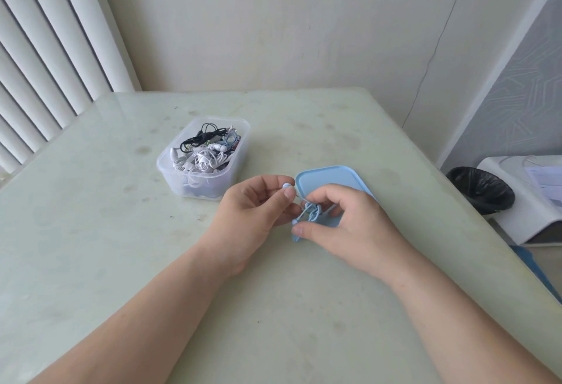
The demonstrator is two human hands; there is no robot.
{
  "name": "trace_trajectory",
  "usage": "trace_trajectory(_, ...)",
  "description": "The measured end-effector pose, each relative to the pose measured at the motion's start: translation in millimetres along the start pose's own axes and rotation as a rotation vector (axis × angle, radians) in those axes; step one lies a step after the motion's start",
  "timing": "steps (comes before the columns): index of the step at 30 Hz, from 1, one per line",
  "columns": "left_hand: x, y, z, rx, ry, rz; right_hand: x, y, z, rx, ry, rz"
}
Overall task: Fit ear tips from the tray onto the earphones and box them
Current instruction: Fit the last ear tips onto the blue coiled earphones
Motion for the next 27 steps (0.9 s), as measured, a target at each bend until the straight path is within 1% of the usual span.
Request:
trace_trajectory(3, 5.3, 0.5, 5.0, -0.003, -0.026, 0.009, -0.9, 0.1, -3.0, -0.041, -0.203, 0.035)
trace_trajectory(6, 13.6, 3.5, 10.3, -0.021, -0.027, 0.006, -2.3, -1.6, -7.0, -0.040, -0.401, 0.062)
trace_trajectory(8, 16.0, 7.6, 14.9, -0.032, 0.003, -0.040, -0.8, -0.7, -7.6, -0.011, -0.542, 0.118)
trace_trajectory(10, 18.0, 12.0, 20.6, -0.048, 0.058, -0.105, 0.0, 0.1, -6.7, 0.030, -0.617, 0.142)
trace_trajectory(12, 21.6, 15.1, 23.7, -0.056, 0.107, -0.160, -4.9, 2.3, -4.9, 0.047, -0.636, 0.115)
trace_trajectory(15, 37.7, 16.4, 17.4, -0.067, 0.103, -0.164, -19.2, 3.6, 0.4, 0.045, -0.668, 0.086)
trace_trajectory(16, 43.8, 16.4, 13.2, -0.070, 0.070, -0.150, -25.8, 3.0, 3.1, 0.037, -0.671, 0.075)
trace_trajectory(18, 59.0, 14.6, -1.7, -0.051, -0.071, -0.096, -40.6, -4.3, 12.7, 0.017, -0.607, 0.062)
trace_trajectory(20, 72.1, 12.0, -17.1, 0.012, -0.209, -0.065, -54.1, -14.7, 20.5, -0.003, -0.508, 0.053)
trace_trajectory(23, 94.9, 4.8, -49.0, 0.123, -0.321, -0.013, -80.0, -30.7, 32.3, -0.054, -0.476, 0.069)
trace_trajectory(27, 115.7, -10.7, -90.4, 0.244, -0.432, 0.006, -87.8, -62.3, 51.2, 0.023, -0.413, 0.110)
Point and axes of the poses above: each hand's wrist, its own y-axis away from the middle knuckle, its own z-axis out of the palm, x = y × z, the point moved 5 cm from there along -y, towards the middle knuckle, and after that the axes turned 9 degrees about z, right-handed, at the moved point
